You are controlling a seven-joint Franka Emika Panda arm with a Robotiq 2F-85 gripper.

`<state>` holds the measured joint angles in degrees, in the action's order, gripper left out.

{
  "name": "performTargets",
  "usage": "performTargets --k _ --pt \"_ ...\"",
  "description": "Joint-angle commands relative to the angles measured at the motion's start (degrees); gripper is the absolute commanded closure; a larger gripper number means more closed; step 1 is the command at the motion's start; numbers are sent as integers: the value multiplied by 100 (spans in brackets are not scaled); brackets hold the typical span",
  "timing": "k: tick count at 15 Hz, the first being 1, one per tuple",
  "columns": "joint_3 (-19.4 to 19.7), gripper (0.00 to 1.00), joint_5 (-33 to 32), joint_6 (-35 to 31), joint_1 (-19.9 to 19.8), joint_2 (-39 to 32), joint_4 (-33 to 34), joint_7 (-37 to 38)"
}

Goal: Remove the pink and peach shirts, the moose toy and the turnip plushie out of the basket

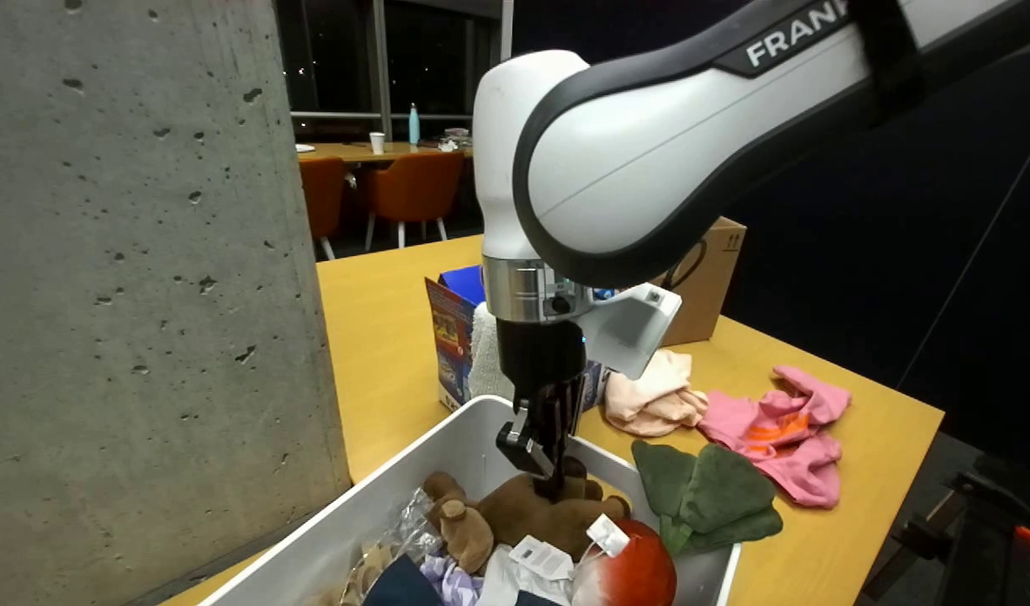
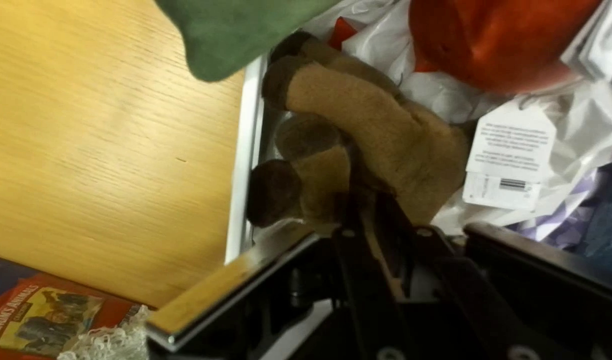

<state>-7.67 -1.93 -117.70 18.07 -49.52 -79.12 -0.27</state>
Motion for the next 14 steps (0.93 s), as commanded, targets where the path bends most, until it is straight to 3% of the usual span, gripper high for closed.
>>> performTargets --k 1,8,13,14 --pt "22 53 -150 138 119 30 32 157" --pt "-2 2 -123 298 127 -184 284 76" --pt "-1 0 -122 671 126 -492 661 6" --pt "10 8 -137 720 136 -541 728 7"
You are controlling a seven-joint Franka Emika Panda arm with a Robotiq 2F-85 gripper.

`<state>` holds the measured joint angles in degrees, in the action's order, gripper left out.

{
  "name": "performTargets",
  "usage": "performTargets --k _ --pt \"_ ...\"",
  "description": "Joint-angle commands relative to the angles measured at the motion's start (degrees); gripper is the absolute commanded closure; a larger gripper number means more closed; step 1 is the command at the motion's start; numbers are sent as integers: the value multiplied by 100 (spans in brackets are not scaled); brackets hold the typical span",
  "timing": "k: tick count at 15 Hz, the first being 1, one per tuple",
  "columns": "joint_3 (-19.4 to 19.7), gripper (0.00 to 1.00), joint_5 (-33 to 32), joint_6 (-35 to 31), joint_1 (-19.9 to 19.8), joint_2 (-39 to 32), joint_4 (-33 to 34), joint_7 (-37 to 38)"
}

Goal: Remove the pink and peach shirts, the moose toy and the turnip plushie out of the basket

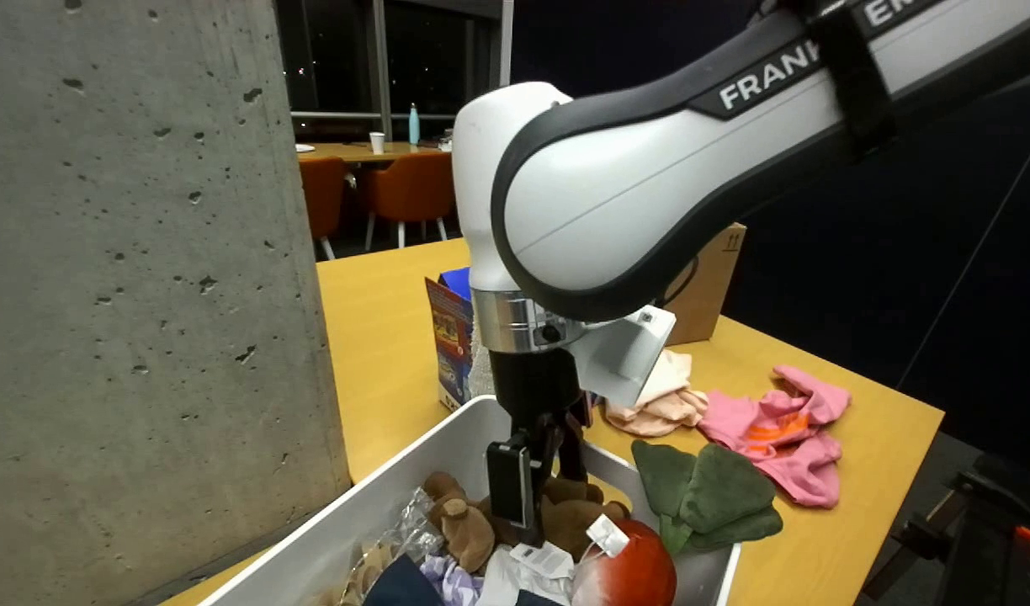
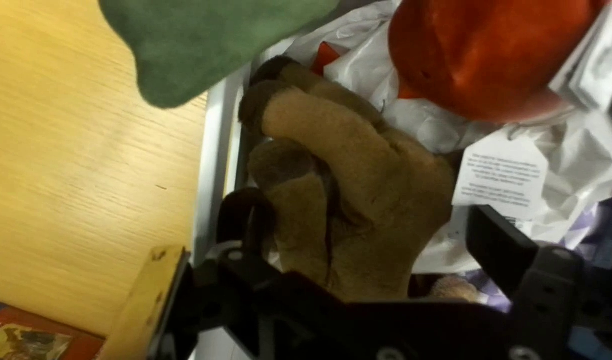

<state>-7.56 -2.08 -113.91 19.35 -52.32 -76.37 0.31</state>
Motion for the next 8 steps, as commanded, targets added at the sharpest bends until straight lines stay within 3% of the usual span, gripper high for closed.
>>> performTargets --k 1,8 --pt "3 26 -128 384 13 -305 522 -55" --pt "3 79 -122 575 21 -447 827 -90"
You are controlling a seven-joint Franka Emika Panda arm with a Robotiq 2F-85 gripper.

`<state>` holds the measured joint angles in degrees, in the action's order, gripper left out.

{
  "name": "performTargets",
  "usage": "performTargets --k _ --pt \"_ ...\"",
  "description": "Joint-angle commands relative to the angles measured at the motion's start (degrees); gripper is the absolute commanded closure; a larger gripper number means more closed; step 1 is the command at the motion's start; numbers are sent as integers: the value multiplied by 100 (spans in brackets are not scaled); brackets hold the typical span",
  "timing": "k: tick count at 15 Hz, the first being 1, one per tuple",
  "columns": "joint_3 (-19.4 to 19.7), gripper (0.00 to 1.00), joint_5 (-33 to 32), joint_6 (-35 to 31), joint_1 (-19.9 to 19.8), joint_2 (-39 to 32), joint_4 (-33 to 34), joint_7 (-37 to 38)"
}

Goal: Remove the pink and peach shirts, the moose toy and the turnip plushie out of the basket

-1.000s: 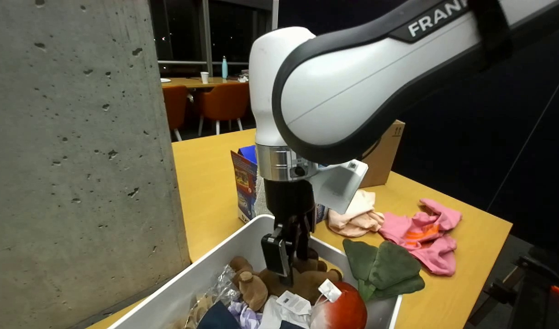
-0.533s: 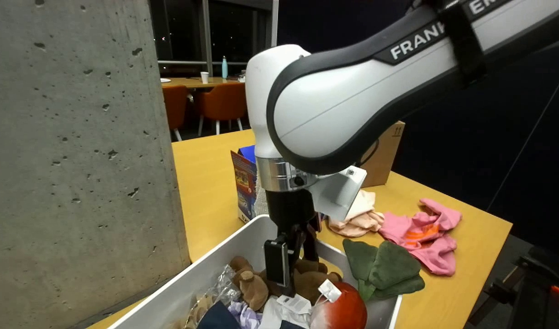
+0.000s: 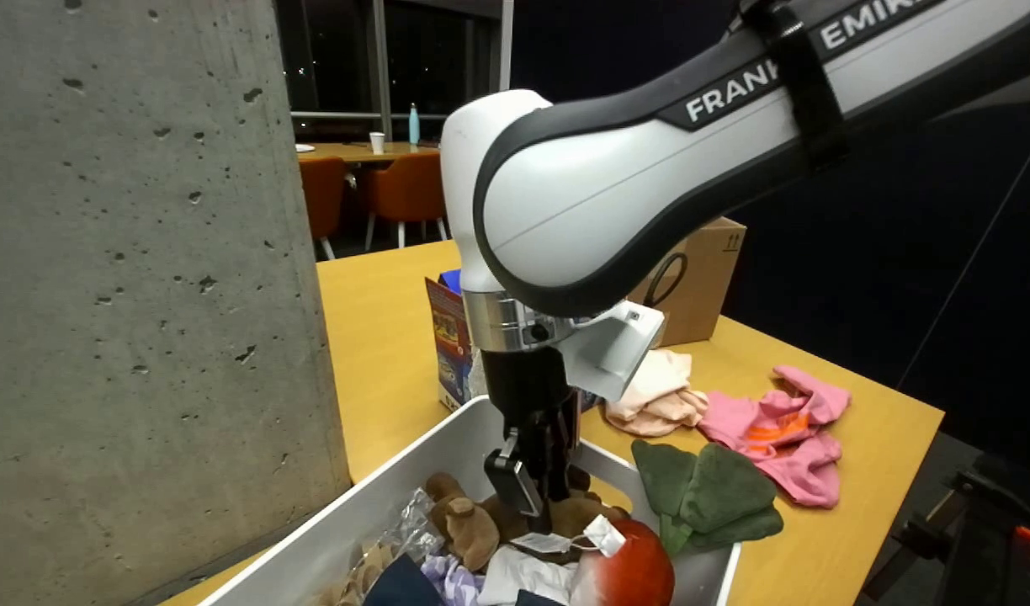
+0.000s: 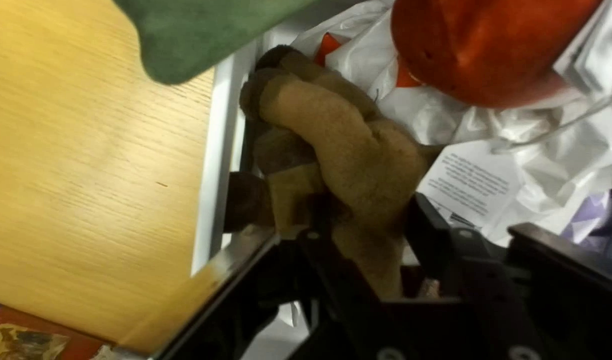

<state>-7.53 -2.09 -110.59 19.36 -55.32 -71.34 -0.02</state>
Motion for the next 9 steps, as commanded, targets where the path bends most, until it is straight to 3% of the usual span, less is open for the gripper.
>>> performTargets --k 1,3,9 --pt "4 86 -123 267 26 -136 336 -44" --pt "12 99 -126 216 26 -35 239 -19" --pt "129 99 -127 -127 30 590 -421 139"
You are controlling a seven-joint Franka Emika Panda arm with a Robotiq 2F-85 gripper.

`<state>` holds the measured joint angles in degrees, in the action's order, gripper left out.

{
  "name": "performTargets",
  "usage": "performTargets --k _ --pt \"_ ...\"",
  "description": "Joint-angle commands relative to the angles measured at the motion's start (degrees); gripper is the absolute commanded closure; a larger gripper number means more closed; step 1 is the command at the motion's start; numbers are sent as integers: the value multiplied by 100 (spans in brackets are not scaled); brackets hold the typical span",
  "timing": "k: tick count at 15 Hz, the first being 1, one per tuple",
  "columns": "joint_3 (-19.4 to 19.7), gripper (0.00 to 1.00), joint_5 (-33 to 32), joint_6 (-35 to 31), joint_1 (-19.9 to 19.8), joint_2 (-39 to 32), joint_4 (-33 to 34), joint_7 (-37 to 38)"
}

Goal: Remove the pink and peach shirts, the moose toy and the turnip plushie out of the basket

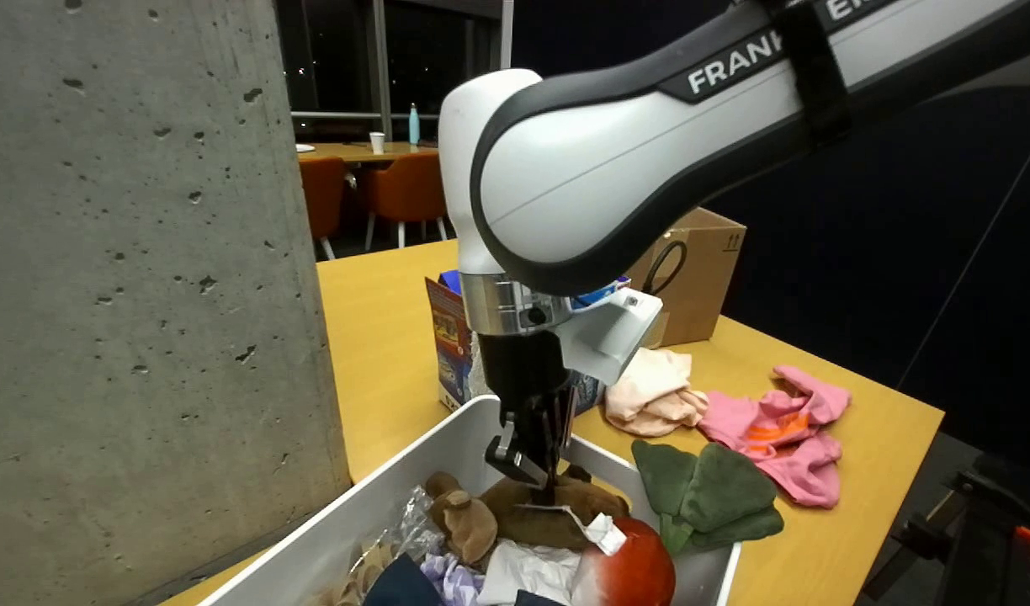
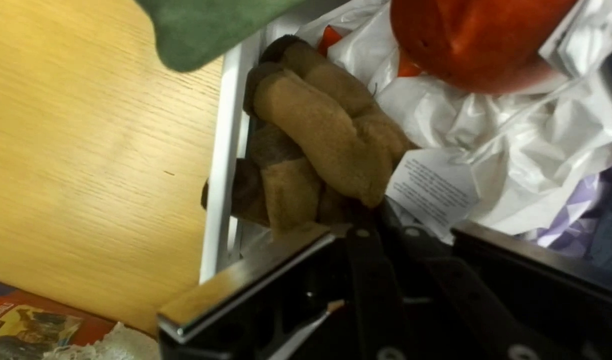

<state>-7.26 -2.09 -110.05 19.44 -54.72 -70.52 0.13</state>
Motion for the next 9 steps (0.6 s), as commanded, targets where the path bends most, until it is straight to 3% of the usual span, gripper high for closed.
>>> performTargets --k 1,9 --pt "130 99 -132 -276 24 703 -683 171" --pt "319 99 -548 -1845 78 2780 -2917 1485"
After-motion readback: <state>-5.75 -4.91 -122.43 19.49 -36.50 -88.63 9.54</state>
